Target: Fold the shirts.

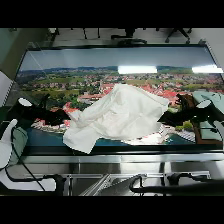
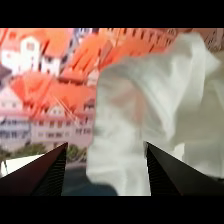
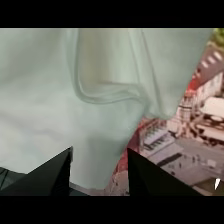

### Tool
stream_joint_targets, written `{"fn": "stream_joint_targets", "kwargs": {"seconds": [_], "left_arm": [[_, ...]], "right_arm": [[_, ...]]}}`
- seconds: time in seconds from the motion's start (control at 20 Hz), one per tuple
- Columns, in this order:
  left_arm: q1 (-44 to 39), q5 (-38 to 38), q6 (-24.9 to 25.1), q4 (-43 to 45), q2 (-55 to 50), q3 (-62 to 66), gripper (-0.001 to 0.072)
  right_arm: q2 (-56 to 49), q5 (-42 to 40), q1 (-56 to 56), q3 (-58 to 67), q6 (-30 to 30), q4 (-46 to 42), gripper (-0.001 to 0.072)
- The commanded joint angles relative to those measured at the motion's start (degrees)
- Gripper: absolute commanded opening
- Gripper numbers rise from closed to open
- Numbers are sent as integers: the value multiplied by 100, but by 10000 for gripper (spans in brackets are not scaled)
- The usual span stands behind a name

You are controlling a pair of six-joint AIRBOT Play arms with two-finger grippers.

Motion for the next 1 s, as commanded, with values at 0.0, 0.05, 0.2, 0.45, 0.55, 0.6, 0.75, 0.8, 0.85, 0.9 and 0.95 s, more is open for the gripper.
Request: {"fn": "stream_joint_targets", "kwargs": {"seconds": [0.0,0.05,0.2,0.45,0.55,0.6,0.75,0.8,0.85,0.9,0.95], "left_arm": [[-238,221,284,-249,-774,636,530],[-289,168,284,-245,-951,789,529],[-326,-35,284,-243,-1285,994,528],[-236,-332,284,-260,-1421,1005,527],[-232,-544,299,-240,-1421,1003,526],[-240,-675,352,-238,-1421,1003,527],[-249,-1075,391,-157,-1423,1001,527],[-249,-1134,380,28,-1421,1001,527],[-249,-1156,341,192,-1423,1001,446],[-249,-1185,352,264,-1423,1001,160],[-243,-1176,389,264,-1423,1001,31]], "right_arm": [[-4,33,7,-295,20,63,359],[-4,33,4,-337,17,118,359],[-7,-35,7,-352,-33,387,357],[-116,-57,11,-365,-94,516,227],[-131,-57,48,-365,-157,645,226],[-129,-52,90,-365,-179,682,226],[-131,-55,262,-365,-199,686,226],[-131,-66,304,-365,-203,686,226],[-131,-74,334,-365,-219,704,226],[-131,-72,339,-365,-219,708,225],[-129,-72,337,-365,-221,708,225]]}}
